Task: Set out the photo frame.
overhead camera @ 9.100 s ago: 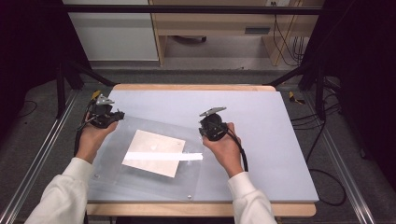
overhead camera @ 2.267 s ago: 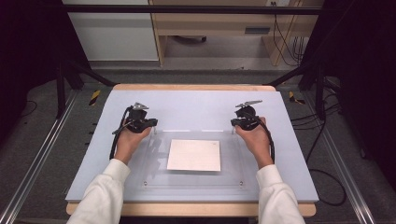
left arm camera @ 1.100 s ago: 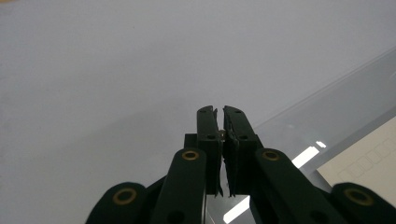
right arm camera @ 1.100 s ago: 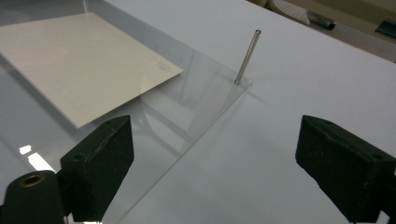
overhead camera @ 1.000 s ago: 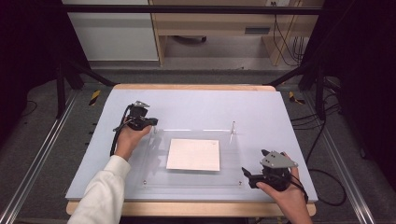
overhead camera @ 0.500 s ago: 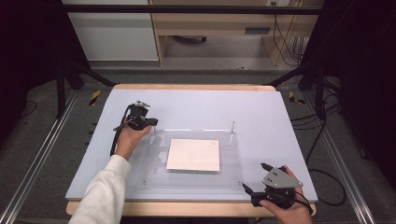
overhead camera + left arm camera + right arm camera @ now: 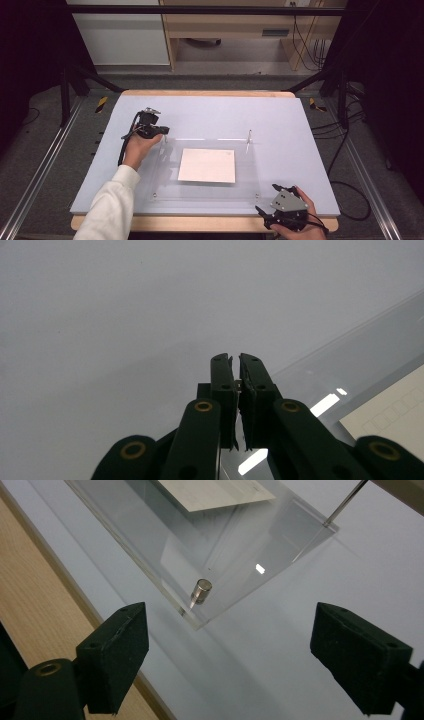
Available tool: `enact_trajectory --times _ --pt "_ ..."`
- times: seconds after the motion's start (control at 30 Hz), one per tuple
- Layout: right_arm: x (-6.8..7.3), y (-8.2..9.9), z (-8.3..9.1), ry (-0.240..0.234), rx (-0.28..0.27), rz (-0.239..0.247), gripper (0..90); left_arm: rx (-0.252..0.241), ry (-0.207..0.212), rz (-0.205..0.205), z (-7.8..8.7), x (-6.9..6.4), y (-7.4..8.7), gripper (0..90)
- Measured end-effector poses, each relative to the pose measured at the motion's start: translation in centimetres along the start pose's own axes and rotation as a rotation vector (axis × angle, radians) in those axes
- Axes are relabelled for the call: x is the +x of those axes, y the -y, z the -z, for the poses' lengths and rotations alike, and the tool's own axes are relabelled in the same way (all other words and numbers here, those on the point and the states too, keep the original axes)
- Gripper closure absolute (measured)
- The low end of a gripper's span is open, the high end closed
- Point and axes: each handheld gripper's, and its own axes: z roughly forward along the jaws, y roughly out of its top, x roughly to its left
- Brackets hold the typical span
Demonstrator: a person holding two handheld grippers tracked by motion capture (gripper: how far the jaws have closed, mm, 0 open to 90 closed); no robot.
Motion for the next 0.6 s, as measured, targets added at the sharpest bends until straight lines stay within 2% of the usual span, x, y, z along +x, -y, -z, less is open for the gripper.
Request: enact_trajectory --times 0.4,0.6 --pt "0.2 -0.2 -1.7 0.021 -0.001 0.046 31.8 0.005 0.011 0.008 -0.1 0.1 -0.1 84.8" --pt "0.4 -0.6 -2.4 0.014 -0.028 0.101 34.7 0.005 0.017 0.002 -0.2 0.3 -0.1 84.8"
